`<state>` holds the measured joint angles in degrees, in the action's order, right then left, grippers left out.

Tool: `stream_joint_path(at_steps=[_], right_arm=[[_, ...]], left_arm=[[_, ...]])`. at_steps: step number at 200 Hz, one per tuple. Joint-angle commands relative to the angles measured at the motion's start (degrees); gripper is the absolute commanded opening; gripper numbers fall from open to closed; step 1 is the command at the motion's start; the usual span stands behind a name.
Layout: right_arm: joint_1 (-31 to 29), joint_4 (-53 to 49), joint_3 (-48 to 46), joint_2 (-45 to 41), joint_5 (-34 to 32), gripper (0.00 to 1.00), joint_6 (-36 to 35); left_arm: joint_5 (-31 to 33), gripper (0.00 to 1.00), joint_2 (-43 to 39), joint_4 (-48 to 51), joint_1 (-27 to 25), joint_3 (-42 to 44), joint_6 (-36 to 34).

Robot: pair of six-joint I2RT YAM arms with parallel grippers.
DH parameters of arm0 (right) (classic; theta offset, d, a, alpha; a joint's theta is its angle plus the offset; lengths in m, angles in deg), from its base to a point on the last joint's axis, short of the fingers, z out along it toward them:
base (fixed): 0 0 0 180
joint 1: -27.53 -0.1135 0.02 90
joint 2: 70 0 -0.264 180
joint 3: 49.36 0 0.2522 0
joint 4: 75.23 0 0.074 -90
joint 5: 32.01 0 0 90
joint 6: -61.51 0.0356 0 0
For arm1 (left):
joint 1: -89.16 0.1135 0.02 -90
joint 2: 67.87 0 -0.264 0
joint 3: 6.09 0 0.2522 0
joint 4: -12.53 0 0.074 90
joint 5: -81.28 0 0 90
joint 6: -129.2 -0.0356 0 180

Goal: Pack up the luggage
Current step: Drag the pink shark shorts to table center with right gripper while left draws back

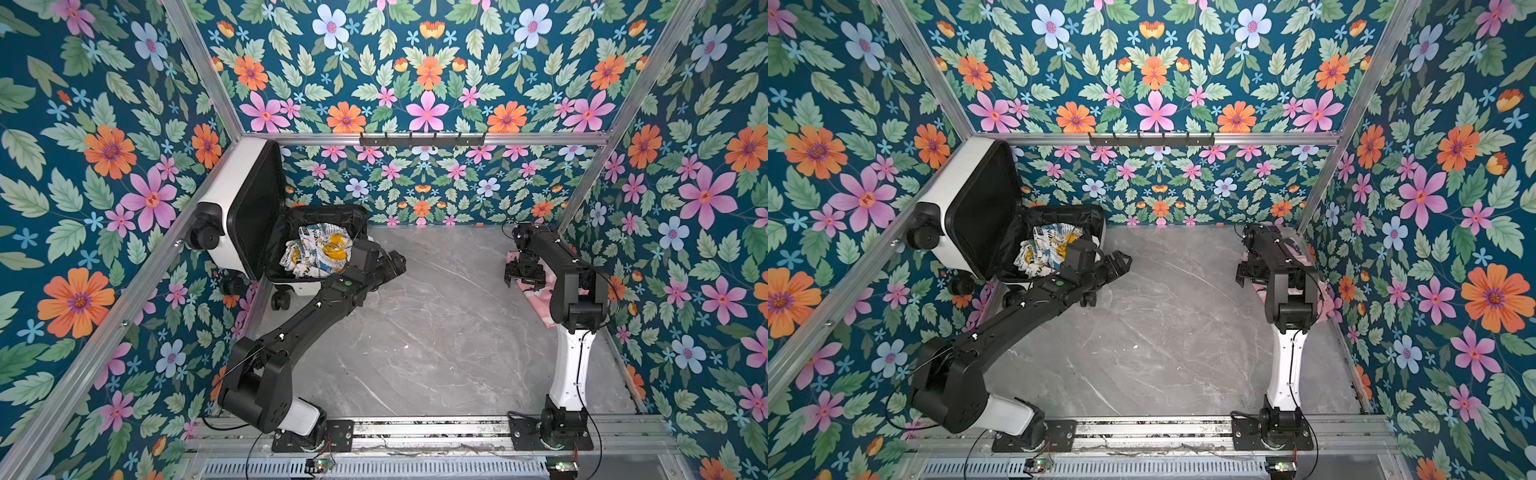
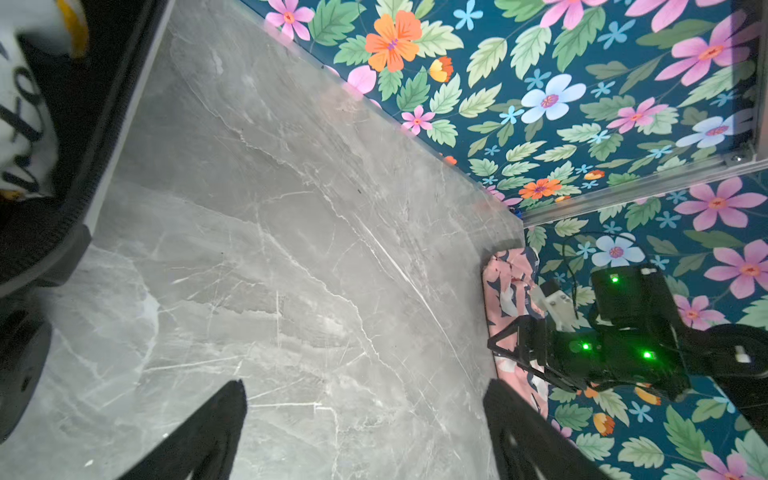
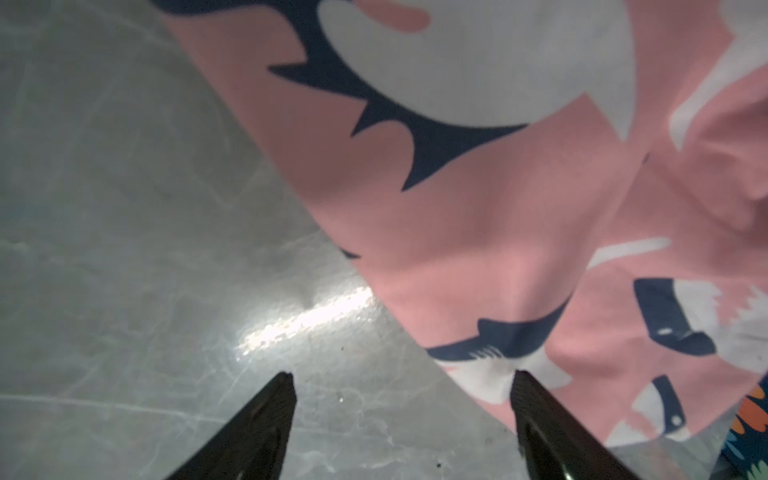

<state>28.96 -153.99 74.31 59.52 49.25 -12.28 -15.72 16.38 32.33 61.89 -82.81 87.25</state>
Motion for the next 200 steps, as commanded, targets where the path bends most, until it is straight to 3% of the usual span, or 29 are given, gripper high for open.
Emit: stream_joint_path(at_steps=[1,27,56,105,146,164,180,200], right_arm=[[0.97,-1.54,2.06,1.8,0.07,0.82,-0.87],[2.28,-1.14,3.29,2.98,0.45,0.75,-1.38],[3.61,-1.0,4.21,3.99,1.03,0.56,-1.43],[3.84,-0.84,4.64,4.16,4.91,0.0,-1.55],[1.09,0.45,1.36,-0.39,12.82,0.0,1.18],[-2.14,0.74,0.3,-2.11,17.79,0.0,4.25],[-5.57,1.72,-0.46,-2.97,22.14,0.0,7.68],[-10.33,3.97,-0.97,-3.28,27.08,0.0,13.19]], left_arm=[[-1.93,0.91,-0.39,-0.22,2.47,0.42,0.87],[-3.49,0.89,-0.98,-0.24,5.1,0.65,0.91],[-4.48,0.87,-0.77,-0.33,6.16,0.31,0.9],[-5.31,0.78,0.31,0.28,6.6,-1.71,0.45],[-1.55,0.84,-3.54,0.15,6.69,-0.76,-1.64],[0.63,0.88,-6.97,-1.59,6.7,0.64,-3.21],[1.32,0.99,-9.37,-3.67,6.73,1.97,-3.8],[1.96,1.0,-10.99,-4.34,7.13,2.64,-3.94]])
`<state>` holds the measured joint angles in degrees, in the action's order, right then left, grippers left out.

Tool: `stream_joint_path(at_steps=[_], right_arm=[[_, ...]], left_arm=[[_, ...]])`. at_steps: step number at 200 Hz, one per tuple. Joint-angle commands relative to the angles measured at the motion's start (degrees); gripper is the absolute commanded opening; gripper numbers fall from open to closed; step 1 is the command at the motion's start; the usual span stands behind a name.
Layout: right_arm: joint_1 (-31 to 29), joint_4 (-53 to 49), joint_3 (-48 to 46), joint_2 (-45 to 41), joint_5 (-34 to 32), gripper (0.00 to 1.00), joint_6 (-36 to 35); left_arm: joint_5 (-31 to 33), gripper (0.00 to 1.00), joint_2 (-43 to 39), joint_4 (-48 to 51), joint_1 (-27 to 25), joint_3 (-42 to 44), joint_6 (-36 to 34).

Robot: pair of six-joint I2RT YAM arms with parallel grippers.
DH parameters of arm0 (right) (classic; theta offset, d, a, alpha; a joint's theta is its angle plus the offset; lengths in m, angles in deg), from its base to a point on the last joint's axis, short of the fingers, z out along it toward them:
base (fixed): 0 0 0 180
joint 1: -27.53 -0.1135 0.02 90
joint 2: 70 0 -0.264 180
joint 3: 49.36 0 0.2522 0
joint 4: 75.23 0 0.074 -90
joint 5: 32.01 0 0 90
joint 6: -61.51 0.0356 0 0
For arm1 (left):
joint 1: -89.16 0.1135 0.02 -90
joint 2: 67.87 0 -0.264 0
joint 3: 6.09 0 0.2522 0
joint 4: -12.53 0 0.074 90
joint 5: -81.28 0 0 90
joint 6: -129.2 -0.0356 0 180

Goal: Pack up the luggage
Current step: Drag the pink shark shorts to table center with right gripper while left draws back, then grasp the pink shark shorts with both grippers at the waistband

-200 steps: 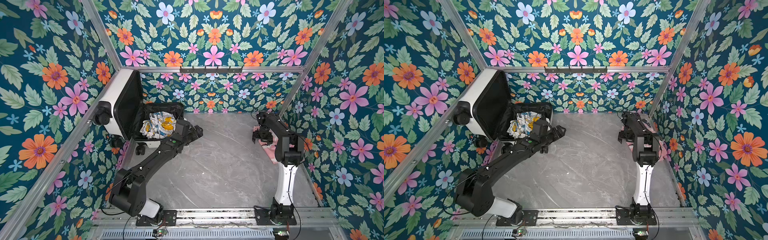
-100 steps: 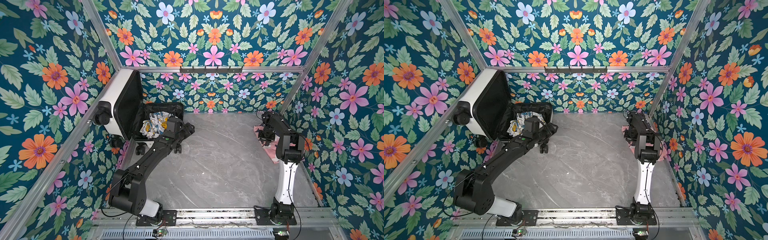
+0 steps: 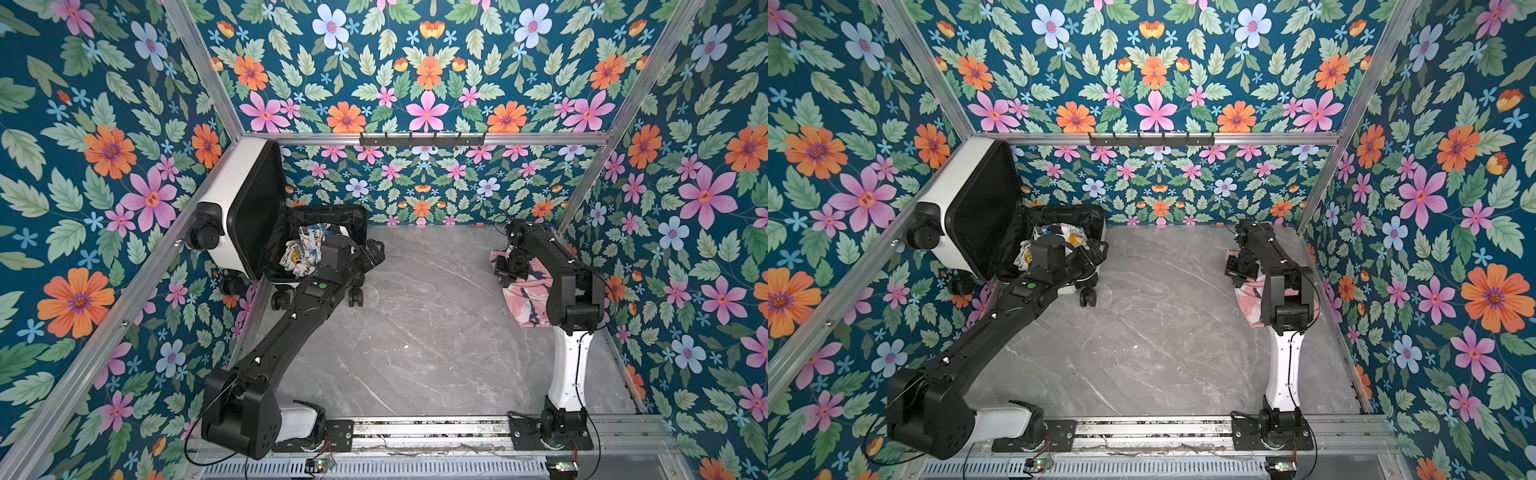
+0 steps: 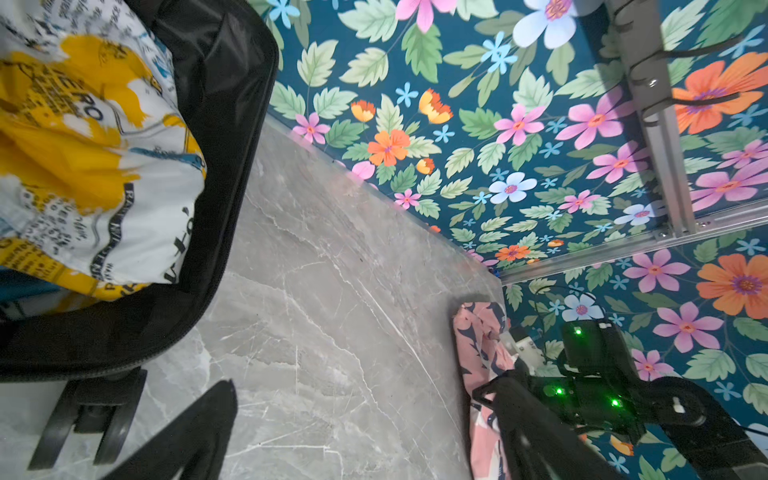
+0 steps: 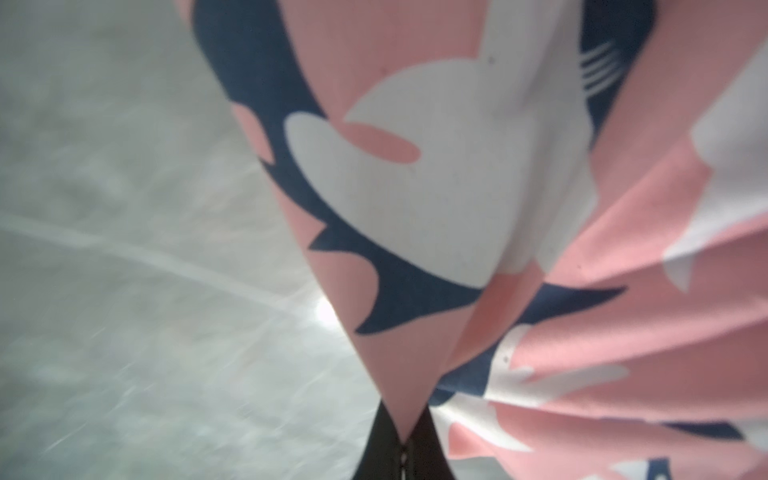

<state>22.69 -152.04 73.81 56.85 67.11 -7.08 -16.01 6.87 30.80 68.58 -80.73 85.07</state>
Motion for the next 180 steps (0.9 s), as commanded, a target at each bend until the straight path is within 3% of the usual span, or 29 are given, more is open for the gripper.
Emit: stream_joint_path(at_steps=[1,29,67,97,132,158,180], right_arm=[[-4.27,2.08,-0.44,-0.63,9.5,0.0,8.27],[-10.31,5.32,1.46,0.79,14.83,0.0,16.66],[-16.58,14.66,2.79,2.21,21.19,0.0,30.32],[-19.13,17.53,5.22,3.76,23.27,0.0,34.09],[-17.91,16.14,4.59,-0.97,21.77,0.49,29.4],[-14.98,16.76,-1.37,-8.67,20.09,0.67,25.14],[-9.5,19.82,-11.41,-15.64,20.75,0.74,22.76]], left_arm=[[2.31,1.0,-1.55,-2.78,0.45,0.58,-1.75],[2.67,0.99,-2.75,-4.42,0.67,2.15,-0.3],[-6.39,0.84,2.65,-4.05,0.96,0.26,0.97],[-12.06,0.82,8.75,-5.69,0.73,0.76,3.46],[-16.77,0.82,15.68,-9.61,-1.07,1.14,4.68],[-19.52,0.82,21.01,-11.13,-3.64,-0.04,4.36],[-21.72,0.82,25.49,-13.34,-5.03,-0.54,4.66]])
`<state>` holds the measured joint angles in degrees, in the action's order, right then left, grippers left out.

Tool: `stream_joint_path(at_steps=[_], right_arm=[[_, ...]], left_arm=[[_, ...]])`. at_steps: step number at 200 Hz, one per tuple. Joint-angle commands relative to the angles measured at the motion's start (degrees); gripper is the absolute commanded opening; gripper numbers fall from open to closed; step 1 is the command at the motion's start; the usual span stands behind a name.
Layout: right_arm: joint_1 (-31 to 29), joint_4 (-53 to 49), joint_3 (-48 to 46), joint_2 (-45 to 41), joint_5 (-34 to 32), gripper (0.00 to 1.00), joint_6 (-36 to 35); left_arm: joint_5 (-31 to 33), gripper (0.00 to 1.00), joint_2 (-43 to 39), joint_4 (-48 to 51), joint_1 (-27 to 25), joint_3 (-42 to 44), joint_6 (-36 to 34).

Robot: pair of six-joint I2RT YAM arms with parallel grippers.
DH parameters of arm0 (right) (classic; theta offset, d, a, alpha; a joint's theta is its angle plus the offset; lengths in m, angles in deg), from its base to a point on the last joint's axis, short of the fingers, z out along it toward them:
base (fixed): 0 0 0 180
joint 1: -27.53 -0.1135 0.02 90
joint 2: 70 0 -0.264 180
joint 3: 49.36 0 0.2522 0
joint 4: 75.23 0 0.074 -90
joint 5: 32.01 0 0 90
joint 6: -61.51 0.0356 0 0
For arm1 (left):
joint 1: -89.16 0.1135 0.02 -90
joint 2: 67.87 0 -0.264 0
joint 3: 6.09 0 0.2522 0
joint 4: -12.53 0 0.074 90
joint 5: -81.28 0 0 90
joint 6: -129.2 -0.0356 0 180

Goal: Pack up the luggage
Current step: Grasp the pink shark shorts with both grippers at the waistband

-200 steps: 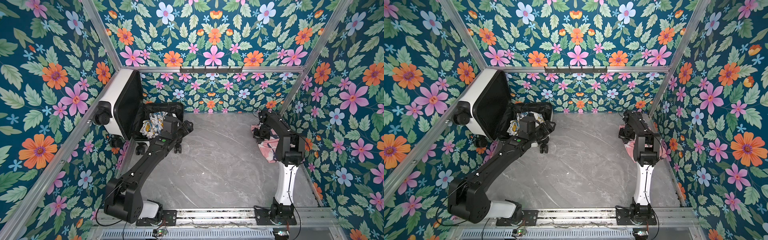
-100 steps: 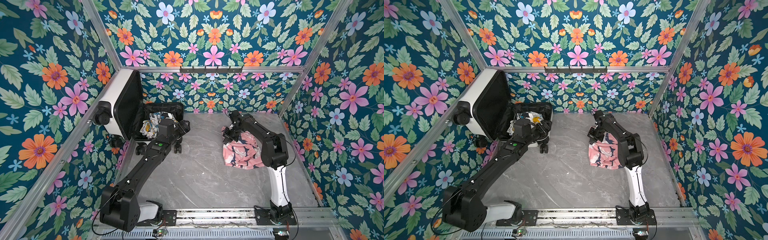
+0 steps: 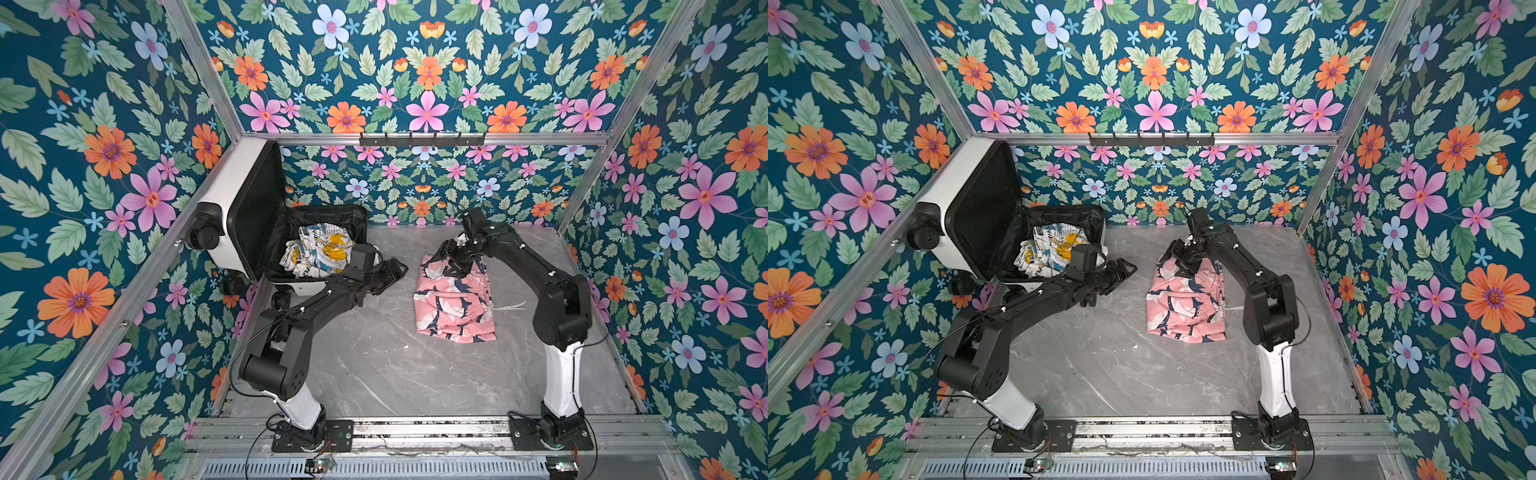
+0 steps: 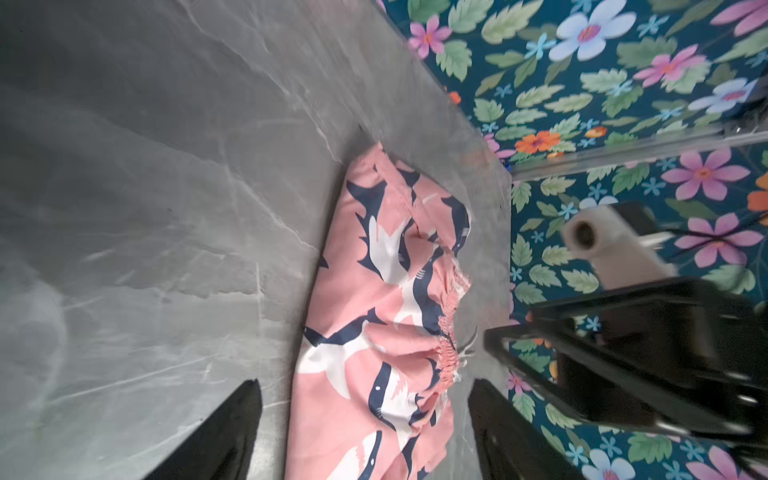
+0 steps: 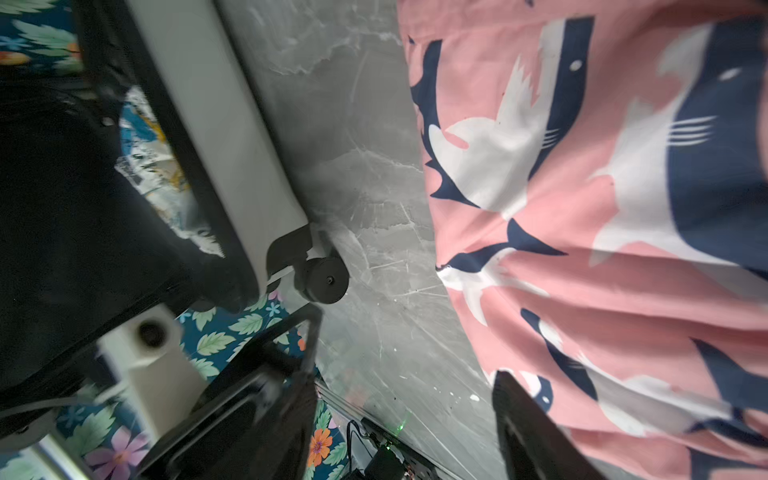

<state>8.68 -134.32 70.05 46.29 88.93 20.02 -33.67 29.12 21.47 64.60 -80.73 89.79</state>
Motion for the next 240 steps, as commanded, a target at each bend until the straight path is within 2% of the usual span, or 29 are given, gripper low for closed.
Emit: stream_joint_path(at_steps=[1,20,39,70,120,188,212,240], right_arm=[[4.82,2.17,-8.18,-5.32,-1.06,0.74,-4.45],[10.58,3.29,-17.15,-9.82,-1.16,0.81,-8.47],[15.47,3.34,-24.02,-12.36,-2.0,0.82,-13.43],[19.56,5.37,-30.57,-13.05,-1.14,0.83,-17.54],[19.88,14.0,-36.42,-10.03,1.47,0.83,-16.66],[19.81,19.67,-35.7,-5.23,3.84,0.78,-14.41],[18.82,23.66,-37.96,-4.67,5.41,0.72,-11.66],[15.2,27.85,-39.79,-4.04,6.2,0.58,-8.84]], left_arm=[[-4.14,0.82,3.4,-4.12,-1.13,-0.55,-0.05],[-5.97,0.82,6.98,-5.95,-2.1,-1.31,0.09],[-7.74,0.81,10.24,-6.69,-2.77,-2.47,-0.04],[-8.53,0.79,12.81,-6.96,-3.65,-2.18,-0.64],[-9.09,0.76,15.75,-7.93,-3.91,-0.82,-0.98],[-10.64,0.68,19.48,-9.47,-4.67,-3.7,-0.76],[-11.58,0.58,20.48,-10.22,-4.71,-4.95,-0.26],[-11.88,0.42,21.19,-10.56,-4.72,-6.57,0.4]])
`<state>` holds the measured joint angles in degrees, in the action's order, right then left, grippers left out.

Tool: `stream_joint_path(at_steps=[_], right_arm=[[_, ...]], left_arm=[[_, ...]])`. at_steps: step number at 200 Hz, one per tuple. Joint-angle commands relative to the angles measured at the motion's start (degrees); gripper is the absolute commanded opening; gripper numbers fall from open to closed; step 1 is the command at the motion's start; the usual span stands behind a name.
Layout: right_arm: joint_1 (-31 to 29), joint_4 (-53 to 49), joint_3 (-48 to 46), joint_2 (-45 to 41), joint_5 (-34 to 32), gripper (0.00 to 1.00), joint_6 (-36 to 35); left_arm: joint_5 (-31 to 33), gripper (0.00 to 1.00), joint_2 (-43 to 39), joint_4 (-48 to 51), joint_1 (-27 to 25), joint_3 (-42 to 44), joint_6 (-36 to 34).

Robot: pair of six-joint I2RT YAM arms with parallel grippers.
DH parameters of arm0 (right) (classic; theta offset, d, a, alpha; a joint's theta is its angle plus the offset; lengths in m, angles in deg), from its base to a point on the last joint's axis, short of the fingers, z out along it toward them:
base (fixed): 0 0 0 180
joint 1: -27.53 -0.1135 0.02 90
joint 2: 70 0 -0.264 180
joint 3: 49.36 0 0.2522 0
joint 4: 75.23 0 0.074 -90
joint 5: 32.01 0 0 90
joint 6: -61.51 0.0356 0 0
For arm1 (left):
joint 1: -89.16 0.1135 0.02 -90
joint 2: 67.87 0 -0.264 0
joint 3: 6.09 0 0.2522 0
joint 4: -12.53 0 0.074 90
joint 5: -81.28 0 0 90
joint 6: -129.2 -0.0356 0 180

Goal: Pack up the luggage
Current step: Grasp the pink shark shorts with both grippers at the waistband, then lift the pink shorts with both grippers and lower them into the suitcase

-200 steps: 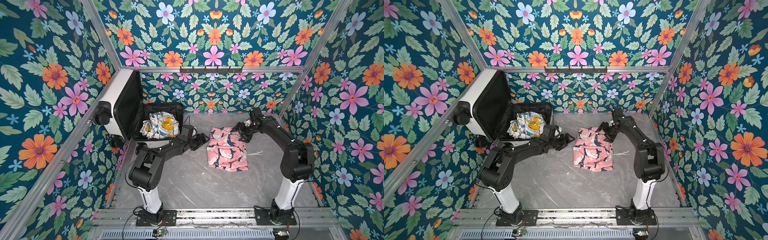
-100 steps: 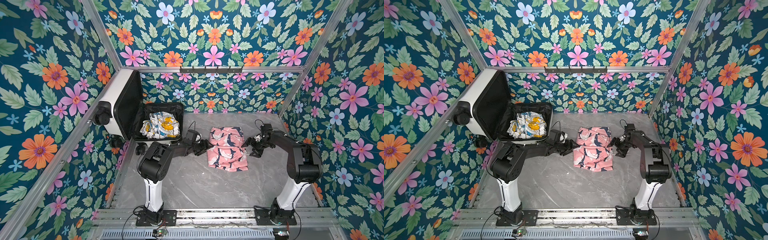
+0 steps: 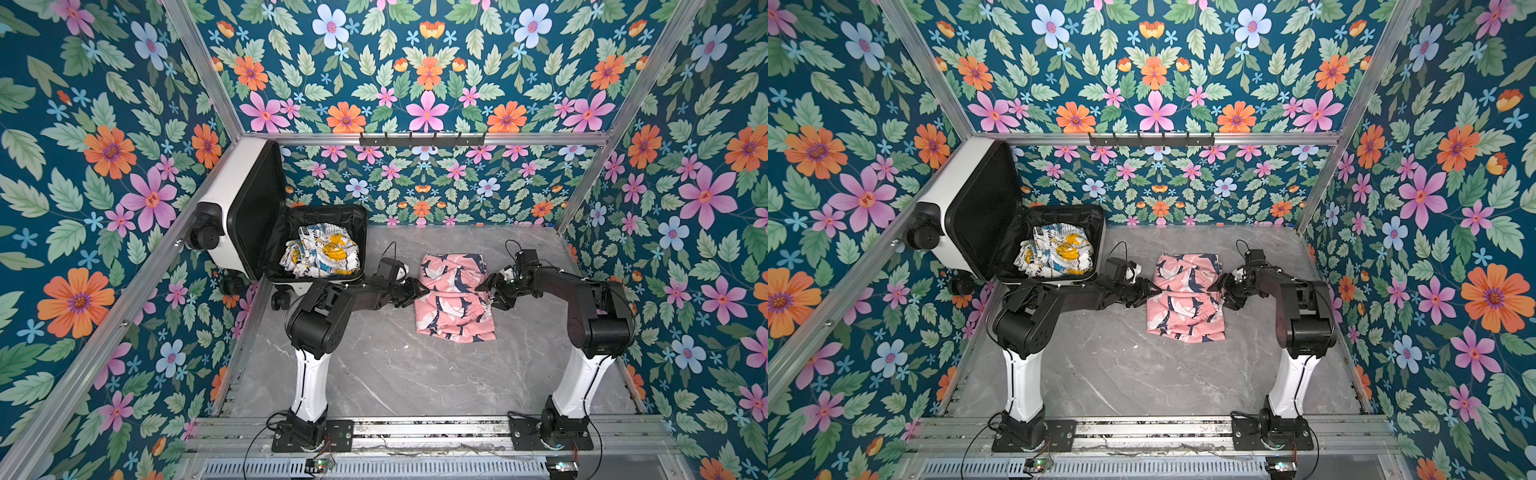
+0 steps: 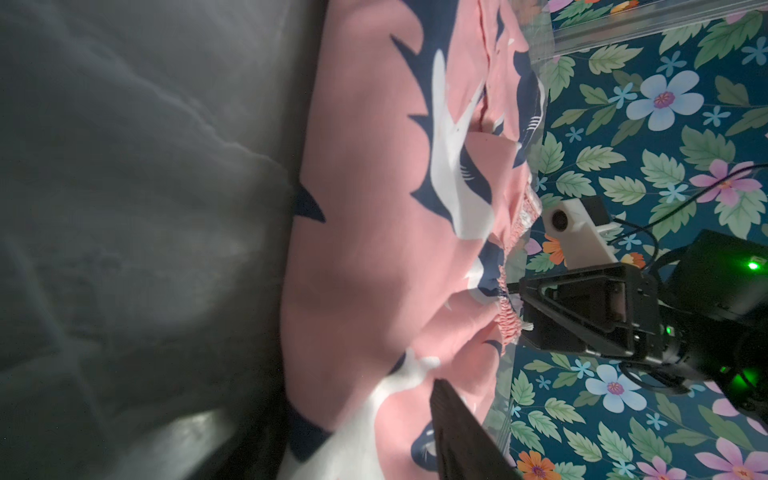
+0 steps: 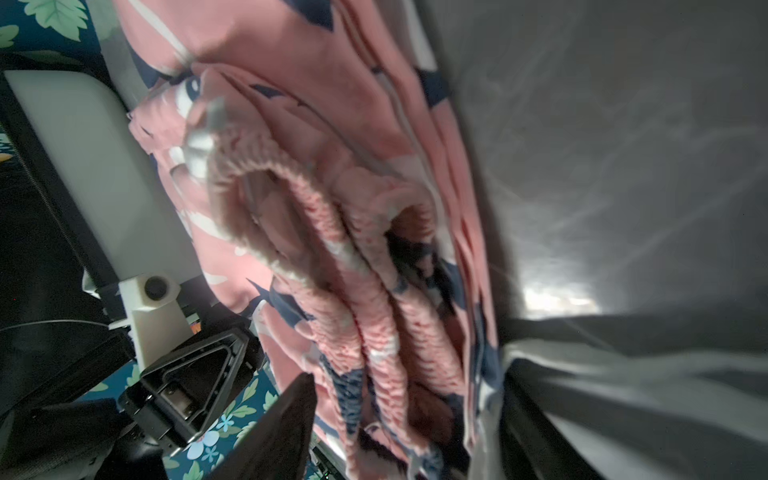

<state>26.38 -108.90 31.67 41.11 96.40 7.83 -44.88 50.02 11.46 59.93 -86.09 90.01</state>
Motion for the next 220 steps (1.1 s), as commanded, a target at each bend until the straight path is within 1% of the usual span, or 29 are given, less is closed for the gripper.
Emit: stream_joint_path(at_steps=[1,6,9,14,17,24,48,56,69,78,95,117,155,189,206,220], right_arm=[[-2.78,2.72,-1.47,1.24,-1.25,0.57,3.6],[-3.31,3.31,-1.59,1.39,-1.15,0.53,4.09],[-3.78,3.92,-1.76,1.49,-1.14,0.5,4.72],[-4.16,4.61,-2.01,1.52,-1.08,0.46,5.38],[-4.45,5.3,-2.32,1.45,-1.08,0.42,6.18],[-4.72,6.91,-3.12,1.23,-0.85,0.37,7.75],[-4.81,12.03,-5.17,-0.36,-0.12,0.27,12.14],[-4.91,12.58,-5.05,-0.86,0.34,0.24,12.93],[-5.57,13.74,-4.11,-1.77,1.75,0.16,13.84],[-6.29,13.56,-3.17,-2.46,1.8,0.12,13.87],[-7.98,14.77,-1.06,-3.99,2.31,0.0,15.12],[-11.07,15.42,2.77,-4.1,2.52,0.0,16.94],[-17.09,15.5,13.43,-1.27,2.55,0.0,19.65],[-20.71,19.15,23.98,3.27,2.4,0.0,24.62],[-22.33,23.03,29.49,6.74,1.93,0.0,27.87],[-23.92,24.82,35.77,10.62,2.01,0.0,29.9]], left_arm=[[-0.67,0.41,0.31,-0.55,-0.04,-1.24,0.22],[-0.59,0.39,0.3,-0.47,-0.03,-1.47,0.33],[-0.5,0.38,0.24,-0.46,-0.03,-1.61,0.38],[-0.49,0.35,0.23,-0.19,-0.04,-1.81,0.43],[-0.37,0.33,0.16,0.06,0.01,-1.93,0.43],[-0.06,0.3,0.02,0.75,0.11,-2.22,0.5],[1.62,0.21,-0.77,3.87,0.39,-3.39,-0.34],[2.22,0.19,-1.0,6.25,0.45,-4.44,-1.28],[3.23,0.16,-1.31,11.06,0.49,-6.78,-3.26],[4.33,0.14,-1.59,15.03,0.56,-8.92,-5.1],[7.39,0.13,-2.59,23.29,0.67,-13.82,-8.68],[9.86,0.12,-3.66,31.67,1.01,-20.09,-12.31],[14.69,0.08,-5.36,44.6,2.65,-30.11,-18.22],[18.79,0.08,-8.5,53.28,6.75,-37.18,-23.59],[21.31,0.08,-9.91,56.06,9.08,-39.99,-26.04],[24.1,0.08,-11.42,57.25,10.67,-41.41,-27.89]])
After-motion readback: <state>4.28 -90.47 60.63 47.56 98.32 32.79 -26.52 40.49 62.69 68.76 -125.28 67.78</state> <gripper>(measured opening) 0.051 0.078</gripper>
